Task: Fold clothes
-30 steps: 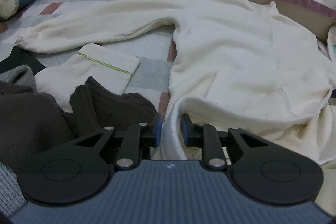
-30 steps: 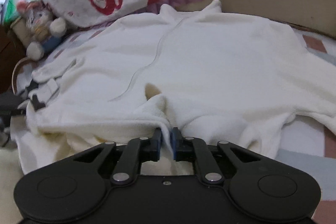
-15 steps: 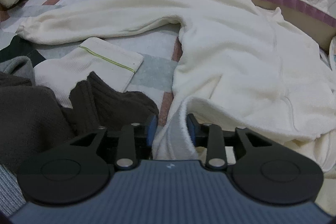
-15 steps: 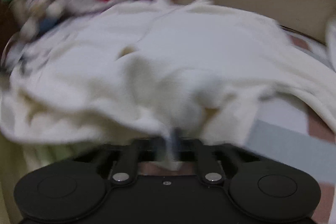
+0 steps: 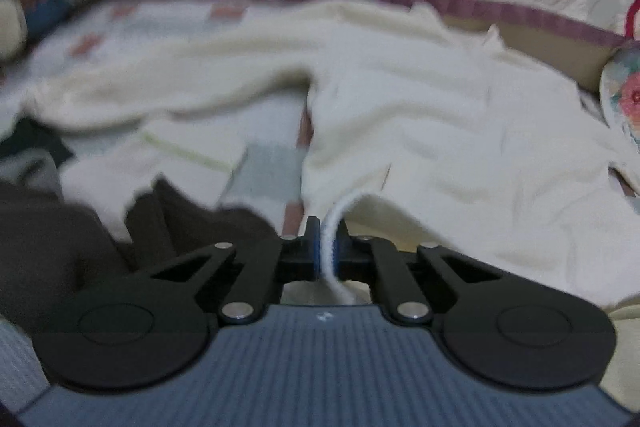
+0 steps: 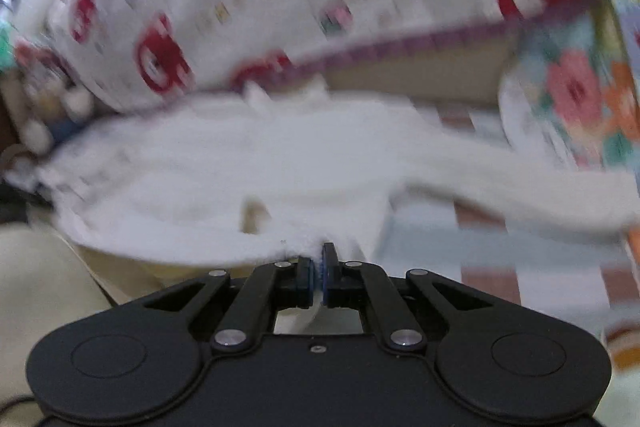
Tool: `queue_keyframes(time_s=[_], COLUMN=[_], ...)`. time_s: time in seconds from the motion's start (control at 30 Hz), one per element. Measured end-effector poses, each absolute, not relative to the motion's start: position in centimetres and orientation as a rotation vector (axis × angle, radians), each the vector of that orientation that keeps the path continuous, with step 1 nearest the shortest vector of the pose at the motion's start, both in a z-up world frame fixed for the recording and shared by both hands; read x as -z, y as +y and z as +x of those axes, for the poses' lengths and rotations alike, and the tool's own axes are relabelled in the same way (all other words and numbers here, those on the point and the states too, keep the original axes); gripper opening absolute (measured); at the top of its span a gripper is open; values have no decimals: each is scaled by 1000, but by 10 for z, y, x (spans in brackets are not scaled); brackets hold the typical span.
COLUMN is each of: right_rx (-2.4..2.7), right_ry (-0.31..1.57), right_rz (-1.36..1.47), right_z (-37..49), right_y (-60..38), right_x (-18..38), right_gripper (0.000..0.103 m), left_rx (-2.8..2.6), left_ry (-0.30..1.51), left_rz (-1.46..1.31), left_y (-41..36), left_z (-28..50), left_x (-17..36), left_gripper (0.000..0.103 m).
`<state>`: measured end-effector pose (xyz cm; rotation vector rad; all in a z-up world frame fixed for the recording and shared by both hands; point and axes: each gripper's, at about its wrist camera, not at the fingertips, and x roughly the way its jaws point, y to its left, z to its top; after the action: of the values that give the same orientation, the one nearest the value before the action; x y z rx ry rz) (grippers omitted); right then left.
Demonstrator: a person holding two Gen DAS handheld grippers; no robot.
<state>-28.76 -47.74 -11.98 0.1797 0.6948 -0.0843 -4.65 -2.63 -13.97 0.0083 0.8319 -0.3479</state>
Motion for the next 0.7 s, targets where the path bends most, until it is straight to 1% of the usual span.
queue_keyframes(time_s=[0.07,0.13,0.23,0.27,0.3,0.37,0.47,0.53,0.6,0.7], right_rx=[98,83,65,71,90,116,132,190,186,179], right_ry=[725,668,558,528,502,484,584,697,763,787], right_rz=[192,215,216,178,125,96,198,192,229,302], right_z=[-286,-286,-296,-302,-308,-322,-337,-347,-358,-361], right_y=[-480,-485,-492,-490,-485,-478,-473,-466,-463,-470], right_x=[129,108,49,32,18,7,38,69,93,108], right_gripper=[4,4,4,4,4,4,3,3,3,3], left_rx=[360,380,404,406,396,367,334,343,344,337], left_ry=[766,694,591,561,540,569,670,710,733,746], left_rz=[-2,-49,-73,-73,-70,-68,-31,-40,-20,19], left_y=[-22,-11,8,14,19,27,32,37,38,35], left_z=[-51,-56,-74,-81,-89,-98,-104,-111,-116,-119], left_x=[118,81,25,10,7,20,54,69,78,85], left_gripper=[5,5,5,6,6,6,5,6,5,5])
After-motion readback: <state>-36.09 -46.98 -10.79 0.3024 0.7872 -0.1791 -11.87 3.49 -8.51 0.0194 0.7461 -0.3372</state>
